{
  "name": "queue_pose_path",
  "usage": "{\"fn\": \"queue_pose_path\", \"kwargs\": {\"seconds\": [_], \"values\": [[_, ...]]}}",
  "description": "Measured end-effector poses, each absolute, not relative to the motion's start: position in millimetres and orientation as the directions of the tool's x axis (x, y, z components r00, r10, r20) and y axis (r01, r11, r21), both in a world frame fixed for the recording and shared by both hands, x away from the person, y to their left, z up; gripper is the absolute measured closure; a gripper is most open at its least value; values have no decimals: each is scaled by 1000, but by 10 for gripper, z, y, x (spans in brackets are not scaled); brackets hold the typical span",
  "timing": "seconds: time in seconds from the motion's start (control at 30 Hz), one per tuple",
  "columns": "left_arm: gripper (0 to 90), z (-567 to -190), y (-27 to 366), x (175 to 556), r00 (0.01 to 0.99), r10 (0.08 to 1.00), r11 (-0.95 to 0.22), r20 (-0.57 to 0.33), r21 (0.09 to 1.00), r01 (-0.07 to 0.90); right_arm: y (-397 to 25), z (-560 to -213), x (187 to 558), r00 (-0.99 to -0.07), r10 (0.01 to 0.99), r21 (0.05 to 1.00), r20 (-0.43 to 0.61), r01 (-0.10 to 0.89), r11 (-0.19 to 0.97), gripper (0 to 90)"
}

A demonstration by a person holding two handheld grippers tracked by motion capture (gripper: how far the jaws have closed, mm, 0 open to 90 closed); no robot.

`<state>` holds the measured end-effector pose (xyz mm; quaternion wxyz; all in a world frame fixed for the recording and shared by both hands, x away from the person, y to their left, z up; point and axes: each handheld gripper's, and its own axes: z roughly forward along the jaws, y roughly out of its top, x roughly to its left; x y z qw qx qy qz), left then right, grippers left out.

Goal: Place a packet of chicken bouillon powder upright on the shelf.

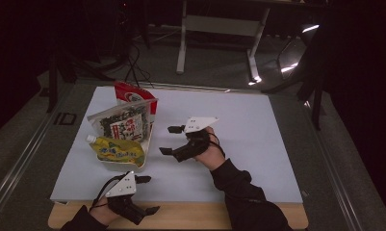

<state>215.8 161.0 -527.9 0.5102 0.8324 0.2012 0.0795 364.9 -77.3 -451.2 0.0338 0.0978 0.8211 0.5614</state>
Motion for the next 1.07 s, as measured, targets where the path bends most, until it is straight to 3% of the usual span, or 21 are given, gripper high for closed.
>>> {"fn": "queue_pose_path", "kwargs": {"seconds": [0.5,1.07], "values": [[25,-5278,1621,2157,905,419,-397,-73,882,254,-1065,-5036,3620,-967,231,898,106,193,395,138],[26,-5287,1609,2158,909,410,-397,-75,882,252,-1262,-5213,3669,-961,251,891,115,211,401,140]]}}
